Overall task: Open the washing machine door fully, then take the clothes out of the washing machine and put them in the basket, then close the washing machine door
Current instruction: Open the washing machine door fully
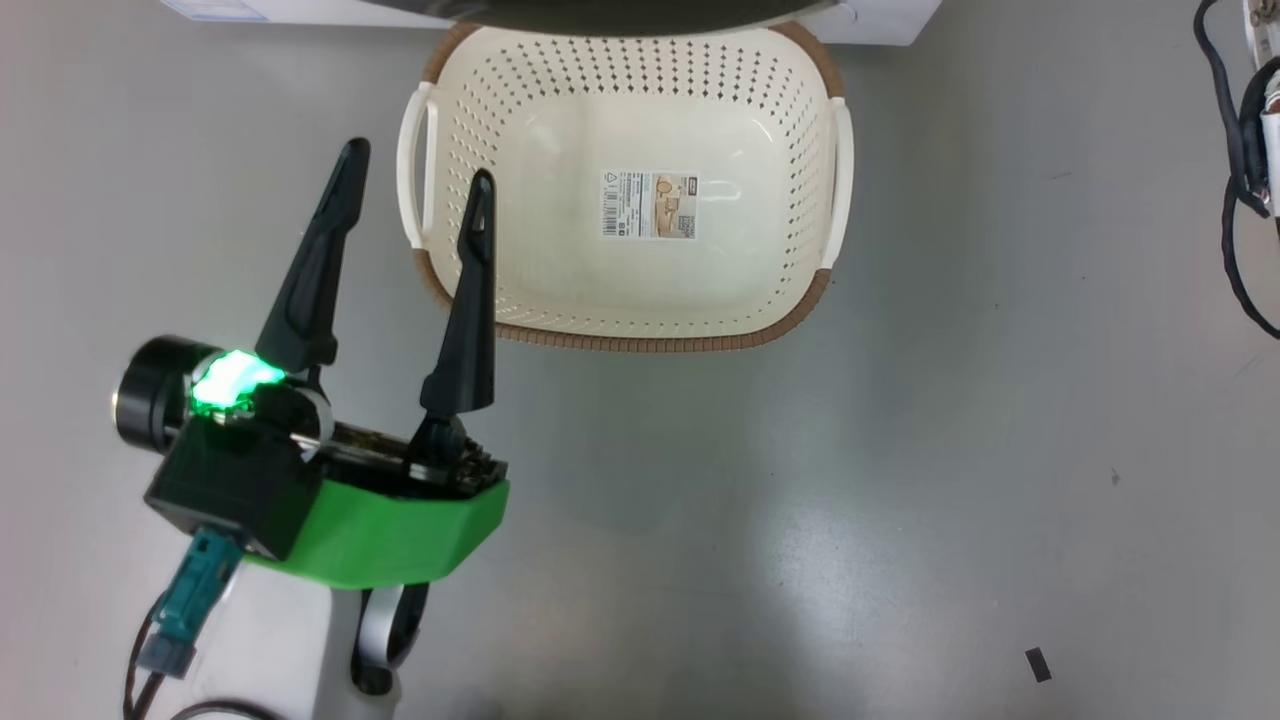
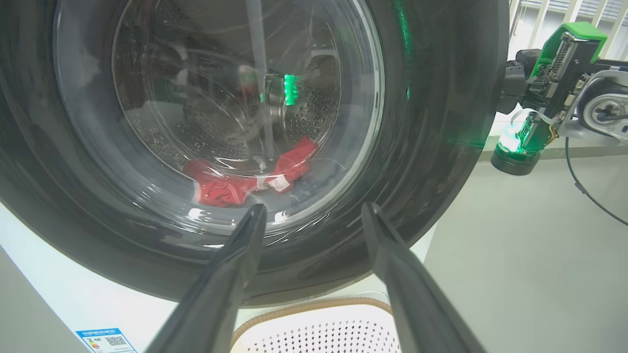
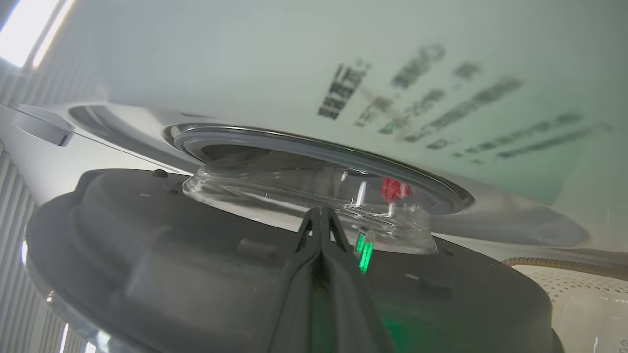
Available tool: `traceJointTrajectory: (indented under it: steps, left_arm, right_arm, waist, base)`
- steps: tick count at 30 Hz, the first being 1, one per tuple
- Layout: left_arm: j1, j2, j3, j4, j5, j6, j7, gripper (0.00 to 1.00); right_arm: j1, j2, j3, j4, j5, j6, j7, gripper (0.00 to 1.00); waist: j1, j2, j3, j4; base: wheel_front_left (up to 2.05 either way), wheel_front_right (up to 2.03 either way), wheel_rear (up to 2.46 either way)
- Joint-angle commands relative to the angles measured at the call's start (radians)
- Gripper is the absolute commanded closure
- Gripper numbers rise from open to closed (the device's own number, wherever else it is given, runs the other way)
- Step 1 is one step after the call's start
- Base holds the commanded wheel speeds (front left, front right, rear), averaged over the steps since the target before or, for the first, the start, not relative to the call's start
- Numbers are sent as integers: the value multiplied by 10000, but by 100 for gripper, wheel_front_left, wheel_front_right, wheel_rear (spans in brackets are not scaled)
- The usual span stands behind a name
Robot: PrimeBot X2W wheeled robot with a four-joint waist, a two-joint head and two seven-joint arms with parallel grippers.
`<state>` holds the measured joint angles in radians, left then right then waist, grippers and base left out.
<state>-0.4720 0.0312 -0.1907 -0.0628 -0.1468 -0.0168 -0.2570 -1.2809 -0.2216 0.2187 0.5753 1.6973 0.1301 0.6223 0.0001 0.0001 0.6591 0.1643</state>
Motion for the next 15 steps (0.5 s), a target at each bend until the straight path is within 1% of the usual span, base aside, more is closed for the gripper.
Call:
traceJointTrajectory:
  steps: [1,9,15]
  left_arm:
    - [-32,191,303,-263,73,44,-47,0]
    - [-31,191,373,-163,104,54,-47,0]
    - [75,191,453,-84,145,43,-47,0]
  right_arm:
    - [-136,352,156,-260,-41,6,170,100]
    - [201,415,252,-497,-93,6,634,100]
    - [644,482,504,-617,-329,6,900,100]
  waist:
    - [0,-1,-6,-22]
    - [0,-1,-170,-139]
    - [0,-1,-433,-258]
  base:
    - [0,0,0]
    - [0,0,0]
    - [0,0,0]
